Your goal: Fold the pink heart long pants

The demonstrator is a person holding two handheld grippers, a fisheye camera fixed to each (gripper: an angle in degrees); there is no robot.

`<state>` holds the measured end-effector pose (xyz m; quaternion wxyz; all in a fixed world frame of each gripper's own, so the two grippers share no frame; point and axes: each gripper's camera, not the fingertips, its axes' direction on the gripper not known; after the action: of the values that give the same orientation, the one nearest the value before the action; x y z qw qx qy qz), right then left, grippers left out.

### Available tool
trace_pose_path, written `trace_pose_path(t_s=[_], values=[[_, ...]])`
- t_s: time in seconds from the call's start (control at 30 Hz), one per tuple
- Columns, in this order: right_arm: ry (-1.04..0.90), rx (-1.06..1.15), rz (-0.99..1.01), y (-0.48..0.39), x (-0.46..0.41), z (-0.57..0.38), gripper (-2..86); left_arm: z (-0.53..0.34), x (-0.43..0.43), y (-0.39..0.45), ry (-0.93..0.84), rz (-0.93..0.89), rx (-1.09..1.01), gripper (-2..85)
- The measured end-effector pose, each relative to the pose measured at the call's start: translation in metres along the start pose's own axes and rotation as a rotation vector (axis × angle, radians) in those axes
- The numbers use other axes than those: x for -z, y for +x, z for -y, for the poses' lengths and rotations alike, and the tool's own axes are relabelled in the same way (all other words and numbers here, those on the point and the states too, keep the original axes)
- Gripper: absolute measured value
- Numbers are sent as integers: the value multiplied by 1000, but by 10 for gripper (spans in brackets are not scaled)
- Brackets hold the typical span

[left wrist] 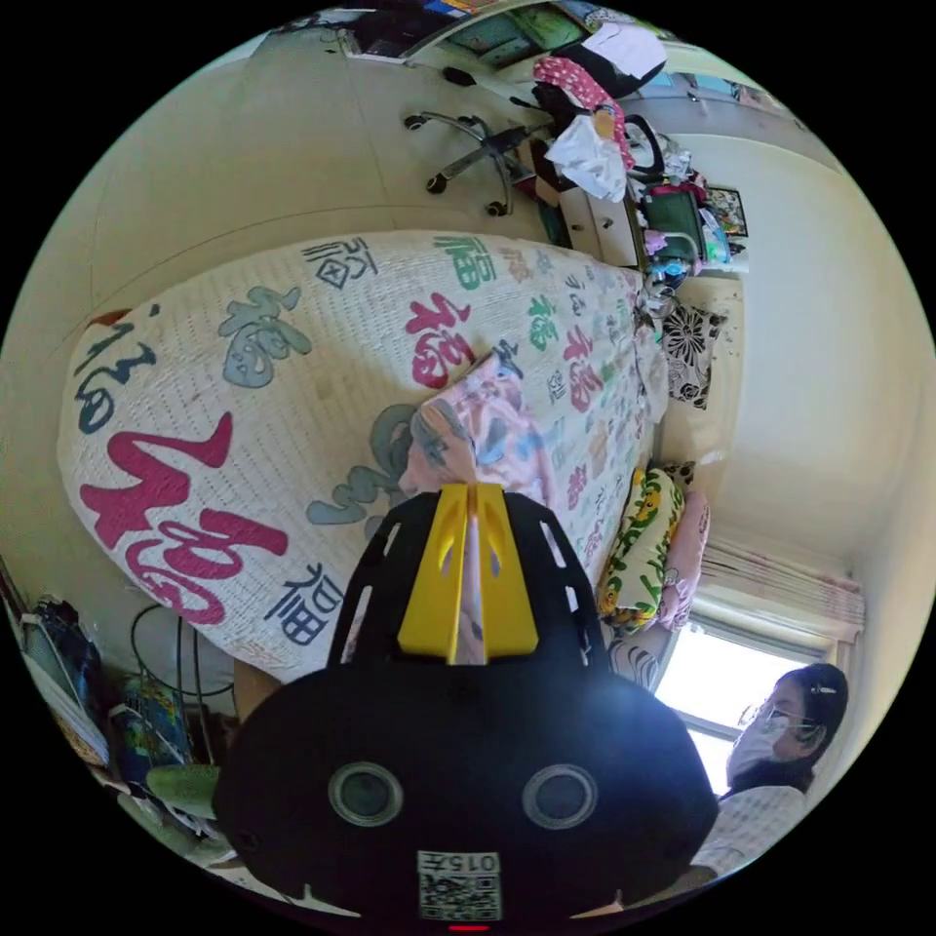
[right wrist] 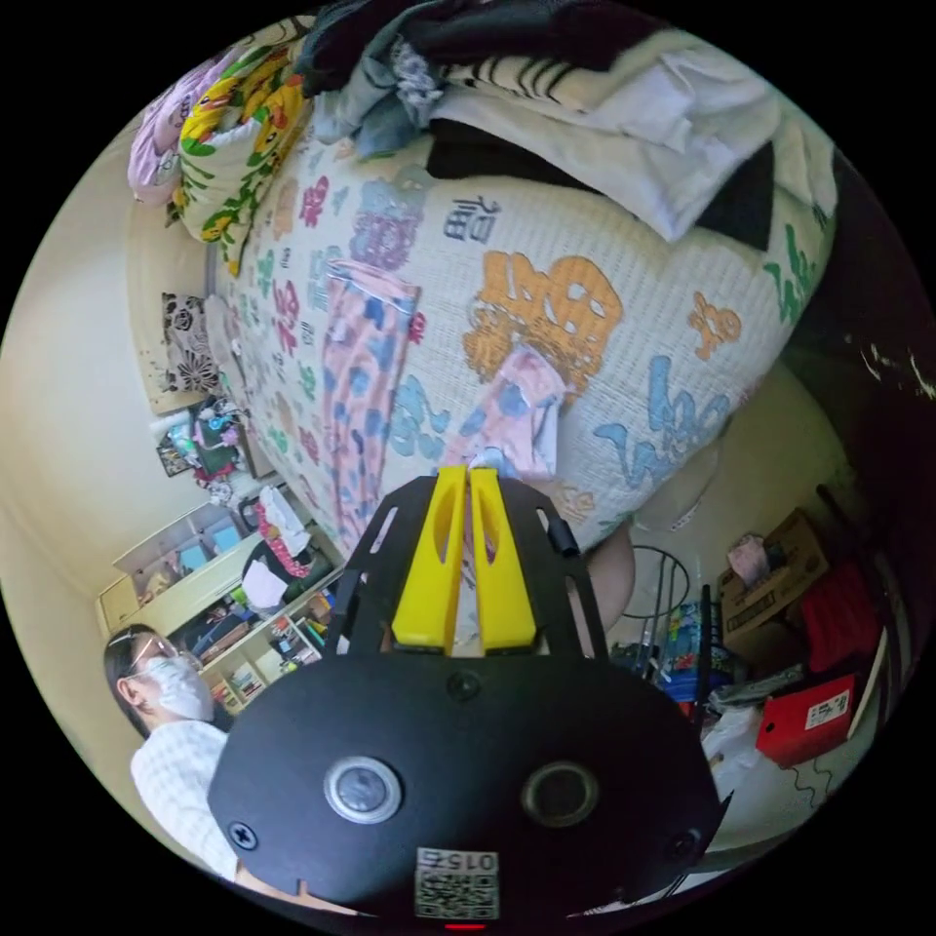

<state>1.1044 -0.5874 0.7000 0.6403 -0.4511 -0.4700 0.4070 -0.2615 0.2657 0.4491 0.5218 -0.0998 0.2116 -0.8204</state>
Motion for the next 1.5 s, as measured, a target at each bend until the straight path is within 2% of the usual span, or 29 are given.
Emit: trace_pose_path(t_s=[0.13, 0.3, 0.57, 0.8, 0.9, 1.0, 1.07, 1.17, 1.2, 1.27, 1.37, 1.43, 1.5], values=[[-20, 71, 73, -66, 33, 41, -5, 15, -27, 62, -17, -42, -62, -2], [-58, 192, 74, -158, 28, 111, -4, 34, -81, 124, -7, -22, -90, -2], [-101, 232, -113, -267, -33, 221, -2, 57, -190, 180, 19, 99, -36, -1], [-114, 234, -176, -302, -51, 250, 23, 46, -262, 213, 19, 205, -19, 22], [-103, 260, -156, -309, -47, 251, 41, 34, -281, 228, 47, 157, -37, 66], [-52, 333, -88, -312, -22, 244, 73, 16, -290, 250, 81, 90, -82, 89], [34, 372, 42, -302, 12, 235, 89, 0, -293, 263, 104, 59, -100, 93], [132, 383, 179, -276, 52, 211, 92, -37, -302, 298, 144, 74, -213, 90], [138, 386, 156, -271, 57, 206, 92, -55, -312, 317, 134, 86, -284, 88], [130, 396, -38, -250, 62, 181, 99, -86, -336, 349, 87, 104, -428, 85], [71, 381, -146, -221, 49, 155, 110, -149, -413, 411, -184, 84, -725, 86], [48, 355, -135, -203, 39, 144, 111, -215, -493, 463, -451, 75, -988, 90], [48, 325, -77, -188, 31, 137, 112, -274, -551, 500, -619, 86, -1199, 92]])
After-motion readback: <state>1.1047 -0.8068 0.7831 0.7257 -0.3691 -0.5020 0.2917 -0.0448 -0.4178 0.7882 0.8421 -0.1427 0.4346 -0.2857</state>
